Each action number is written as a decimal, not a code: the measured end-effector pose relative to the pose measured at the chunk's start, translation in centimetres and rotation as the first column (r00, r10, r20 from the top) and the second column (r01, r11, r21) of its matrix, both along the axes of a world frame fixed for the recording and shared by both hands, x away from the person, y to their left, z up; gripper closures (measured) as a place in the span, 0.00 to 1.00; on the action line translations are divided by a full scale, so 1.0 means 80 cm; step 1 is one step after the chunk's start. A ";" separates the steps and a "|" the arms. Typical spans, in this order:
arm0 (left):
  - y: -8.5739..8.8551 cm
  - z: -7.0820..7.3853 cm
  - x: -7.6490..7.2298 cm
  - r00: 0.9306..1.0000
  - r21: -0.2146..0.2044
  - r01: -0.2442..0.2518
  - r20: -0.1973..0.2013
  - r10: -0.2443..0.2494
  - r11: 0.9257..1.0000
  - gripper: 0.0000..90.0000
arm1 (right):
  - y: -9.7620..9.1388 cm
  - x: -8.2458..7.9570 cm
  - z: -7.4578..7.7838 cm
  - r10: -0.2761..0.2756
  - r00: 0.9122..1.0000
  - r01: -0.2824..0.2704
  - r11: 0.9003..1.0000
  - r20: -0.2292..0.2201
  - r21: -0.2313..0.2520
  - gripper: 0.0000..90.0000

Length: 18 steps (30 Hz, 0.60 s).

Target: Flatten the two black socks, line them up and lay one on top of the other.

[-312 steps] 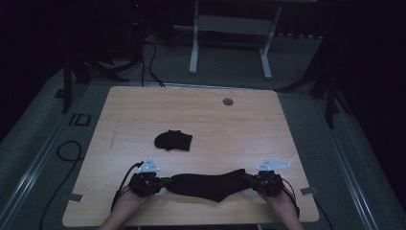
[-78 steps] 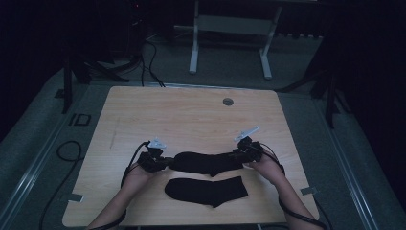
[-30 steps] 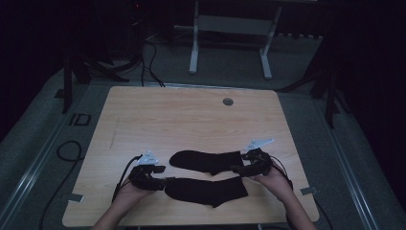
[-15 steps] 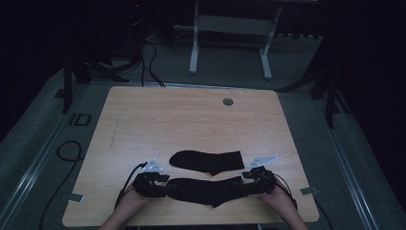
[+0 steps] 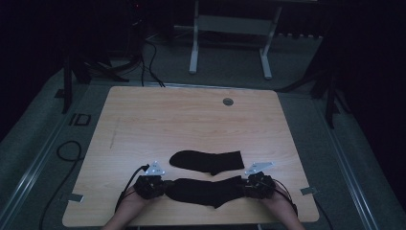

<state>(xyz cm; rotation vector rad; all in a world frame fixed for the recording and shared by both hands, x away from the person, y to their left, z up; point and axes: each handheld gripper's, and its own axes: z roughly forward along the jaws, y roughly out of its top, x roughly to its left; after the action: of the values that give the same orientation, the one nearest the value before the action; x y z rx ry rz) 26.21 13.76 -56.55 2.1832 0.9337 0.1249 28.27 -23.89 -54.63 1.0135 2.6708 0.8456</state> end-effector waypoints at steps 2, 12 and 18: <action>-0.001 0.001 -0.001 1.000 0.007 0.001 0.003 -0.001 1.000 0.95 | 0.001 -0.001 0.000 0.005 1.000 -0.005 1.000 -0.006 -0.001 0.85; -0.002 0.004 -0.001 1.000 -0.006 0.010 -0.014 -0.010 1.000 0.97 | 0.006 -0.005 0.007 0.021 1.000 -0.022 1.000 -0.012 -0.009 0.94; 0.002 0.019 -0.002 1.000 -0.026 0.009 0.015 -0.008 1.000 0.97 | 0.005 -0.006 0.027 0.023 1.000 -0.024 0.999 0.013 0.033 0.95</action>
<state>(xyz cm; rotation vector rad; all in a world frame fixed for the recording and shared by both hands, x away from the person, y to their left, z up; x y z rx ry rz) 26.03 13.90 -55.06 2.1598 0.9131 0.1238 27.75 -23.48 -52.51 0.9828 2.6720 0.9012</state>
